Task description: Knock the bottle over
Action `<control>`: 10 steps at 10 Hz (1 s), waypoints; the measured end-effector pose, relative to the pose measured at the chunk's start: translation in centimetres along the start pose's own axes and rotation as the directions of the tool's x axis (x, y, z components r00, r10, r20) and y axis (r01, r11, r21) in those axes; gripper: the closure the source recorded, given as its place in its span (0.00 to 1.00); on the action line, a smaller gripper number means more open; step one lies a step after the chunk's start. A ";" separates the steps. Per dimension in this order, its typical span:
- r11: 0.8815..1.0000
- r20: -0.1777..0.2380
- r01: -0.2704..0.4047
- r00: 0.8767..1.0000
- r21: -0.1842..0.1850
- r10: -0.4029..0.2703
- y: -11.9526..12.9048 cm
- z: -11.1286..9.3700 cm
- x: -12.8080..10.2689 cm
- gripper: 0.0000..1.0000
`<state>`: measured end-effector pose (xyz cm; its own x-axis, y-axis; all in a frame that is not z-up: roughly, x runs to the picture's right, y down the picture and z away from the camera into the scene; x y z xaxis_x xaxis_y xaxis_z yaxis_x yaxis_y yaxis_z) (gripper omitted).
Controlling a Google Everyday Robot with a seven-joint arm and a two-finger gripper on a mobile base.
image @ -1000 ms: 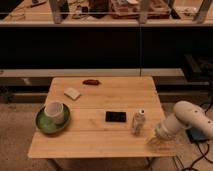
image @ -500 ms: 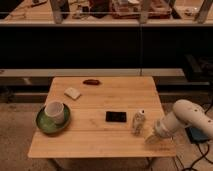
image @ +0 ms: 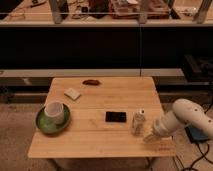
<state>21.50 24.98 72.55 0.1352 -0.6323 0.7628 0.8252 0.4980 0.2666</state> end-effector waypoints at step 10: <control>0.998 -0.027 0.062 0.998 0.010 -0.062 -2.3 1.9 0.6 0.73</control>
<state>18.69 24.53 73.52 0.0987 -0.6773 0.7290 0.8265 0.4638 0.3190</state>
